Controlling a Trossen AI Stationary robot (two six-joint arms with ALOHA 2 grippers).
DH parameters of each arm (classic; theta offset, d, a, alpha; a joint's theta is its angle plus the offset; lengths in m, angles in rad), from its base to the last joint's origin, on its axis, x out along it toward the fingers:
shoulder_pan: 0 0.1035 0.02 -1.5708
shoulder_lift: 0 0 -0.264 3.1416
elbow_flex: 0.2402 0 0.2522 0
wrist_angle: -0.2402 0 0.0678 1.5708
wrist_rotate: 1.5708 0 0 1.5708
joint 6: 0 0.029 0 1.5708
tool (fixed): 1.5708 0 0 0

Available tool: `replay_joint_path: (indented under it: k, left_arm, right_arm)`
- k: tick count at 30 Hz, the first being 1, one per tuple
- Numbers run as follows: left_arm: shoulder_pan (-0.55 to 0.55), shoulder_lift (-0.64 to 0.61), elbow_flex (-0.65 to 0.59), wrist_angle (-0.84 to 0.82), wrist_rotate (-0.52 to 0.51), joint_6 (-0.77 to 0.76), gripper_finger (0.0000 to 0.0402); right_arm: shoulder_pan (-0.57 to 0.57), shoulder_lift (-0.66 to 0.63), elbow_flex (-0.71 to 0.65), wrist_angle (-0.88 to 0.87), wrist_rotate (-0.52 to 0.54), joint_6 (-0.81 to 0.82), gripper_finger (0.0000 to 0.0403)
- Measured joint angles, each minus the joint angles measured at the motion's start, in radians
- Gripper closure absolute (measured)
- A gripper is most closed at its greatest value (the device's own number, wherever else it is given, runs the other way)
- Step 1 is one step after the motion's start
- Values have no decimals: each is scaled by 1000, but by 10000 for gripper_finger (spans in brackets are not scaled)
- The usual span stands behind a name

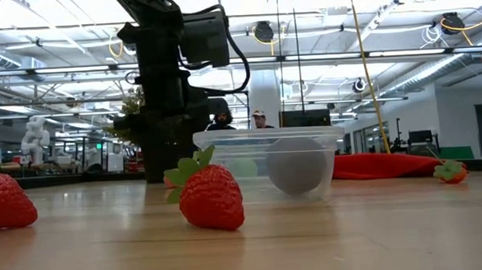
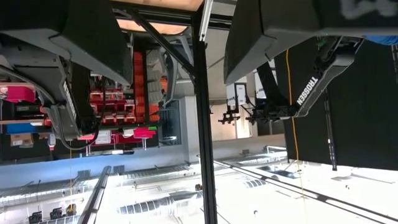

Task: Pick and placing Produce into tupperware
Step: Put the left pink peach into the transparent bin

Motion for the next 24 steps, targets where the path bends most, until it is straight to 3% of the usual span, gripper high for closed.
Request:
replay_joint_path:
  k: [20, 24]
  left_arm:
    - [15, -2, -95, 127, 15, -14, 132]
    - [14, -2, -95, 126, 1, -14, 159]
  right_arm:
    - [0, 0, 1, 1, 0, 7, 161]
    - [0, 0, 1, 1, 0, 7, 161]
